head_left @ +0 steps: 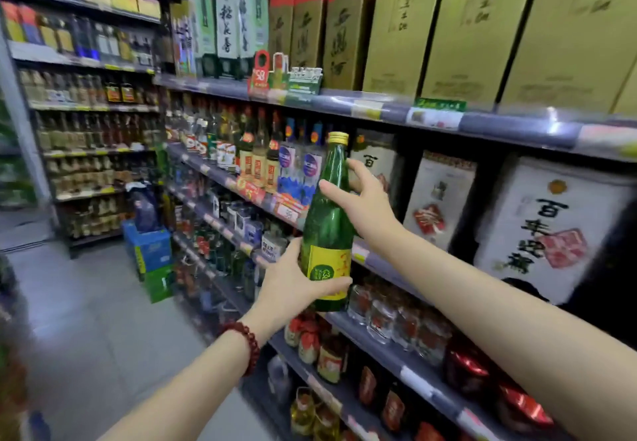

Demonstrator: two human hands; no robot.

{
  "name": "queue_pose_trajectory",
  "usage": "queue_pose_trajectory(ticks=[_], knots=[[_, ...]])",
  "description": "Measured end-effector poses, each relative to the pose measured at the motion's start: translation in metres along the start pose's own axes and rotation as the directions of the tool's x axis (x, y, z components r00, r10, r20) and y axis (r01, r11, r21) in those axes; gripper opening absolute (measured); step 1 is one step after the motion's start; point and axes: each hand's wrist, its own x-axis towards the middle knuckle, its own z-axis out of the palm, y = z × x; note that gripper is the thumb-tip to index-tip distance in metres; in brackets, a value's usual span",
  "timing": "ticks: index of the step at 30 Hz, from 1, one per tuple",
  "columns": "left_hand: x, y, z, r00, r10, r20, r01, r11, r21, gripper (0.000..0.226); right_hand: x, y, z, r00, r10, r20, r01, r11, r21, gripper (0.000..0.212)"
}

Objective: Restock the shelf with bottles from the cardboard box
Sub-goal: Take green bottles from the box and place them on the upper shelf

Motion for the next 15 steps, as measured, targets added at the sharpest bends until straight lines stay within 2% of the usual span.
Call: queue_pose_trajectory(ticks=[5,9,15], knots=[[-0.012,0.059,0.06,0.982,0.085,0.169,-0.077,0.996,-0.053,0.072,-0.038,-0.02,-0.092,0.994,0.036,-0.104,-0.038,0.999,-0.016,0.038],[-0.028,0.101,0.111,0.956,0.131,0.261,-0.099,0.986,-0.133,0.055,-0.074,-0.029,-0.163,0.98,0.042,-0.192,-0.063,0.993,-0.102,0.058],[-0.081,0.155,0.196,0.921,0.154,0.357,-0.114,0.985,-0.132,0.073,-0.148,-0.03,-0.256,0.957,0.026,-0.289,-0.091,0.972,-0.215,0.056]])
